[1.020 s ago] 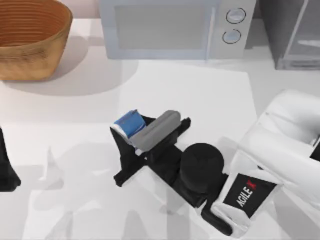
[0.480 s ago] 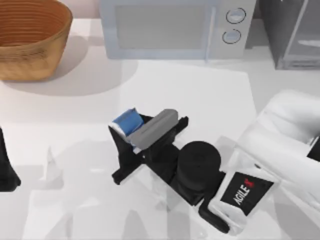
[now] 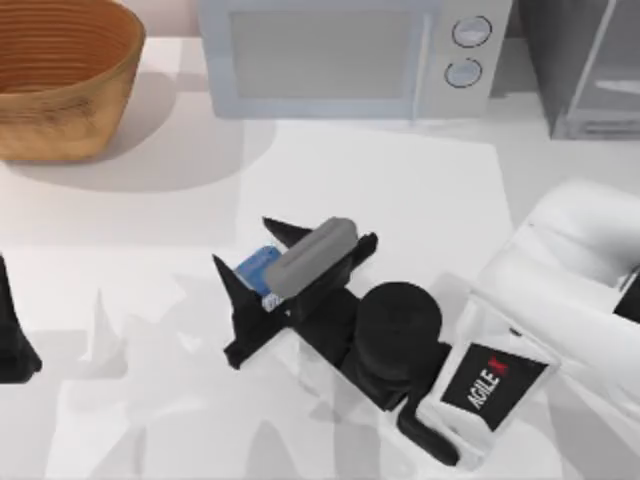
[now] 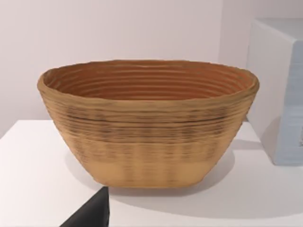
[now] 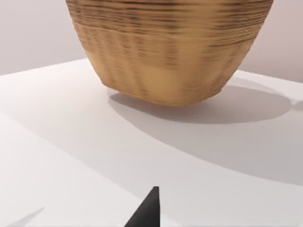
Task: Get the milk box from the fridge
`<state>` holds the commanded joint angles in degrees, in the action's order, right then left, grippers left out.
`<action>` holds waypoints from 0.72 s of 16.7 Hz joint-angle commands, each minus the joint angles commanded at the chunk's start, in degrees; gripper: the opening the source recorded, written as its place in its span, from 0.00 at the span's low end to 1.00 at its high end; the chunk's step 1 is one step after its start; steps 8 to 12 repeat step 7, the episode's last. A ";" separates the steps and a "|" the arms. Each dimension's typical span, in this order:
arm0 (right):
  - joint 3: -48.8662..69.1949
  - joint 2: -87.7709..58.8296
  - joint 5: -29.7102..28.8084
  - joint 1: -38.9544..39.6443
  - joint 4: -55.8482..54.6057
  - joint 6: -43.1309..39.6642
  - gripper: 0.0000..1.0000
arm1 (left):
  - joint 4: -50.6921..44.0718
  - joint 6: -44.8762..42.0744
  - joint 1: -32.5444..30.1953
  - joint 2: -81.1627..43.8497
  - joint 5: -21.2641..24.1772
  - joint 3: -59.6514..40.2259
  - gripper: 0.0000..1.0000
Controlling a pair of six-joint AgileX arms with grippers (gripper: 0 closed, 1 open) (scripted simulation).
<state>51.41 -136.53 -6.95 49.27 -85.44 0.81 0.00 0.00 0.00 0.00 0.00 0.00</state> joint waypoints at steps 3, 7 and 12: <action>0.00 0.00 0.00 0.00 0.00 0.00 1.00 | 0.00 0.00 0.00 0.00 0.00 0.00 1.00; 0.00 0.00 0.00 0.00 0.00 0.00 1.00 | 0.00 0.00 0.00 0.00 0.00 0.00 1.00; 0.00 0.00 0.00 0.00 0.00 0.00 1.00 | 0.00 0.00 0.00 0.00 0.00 0.00 1.00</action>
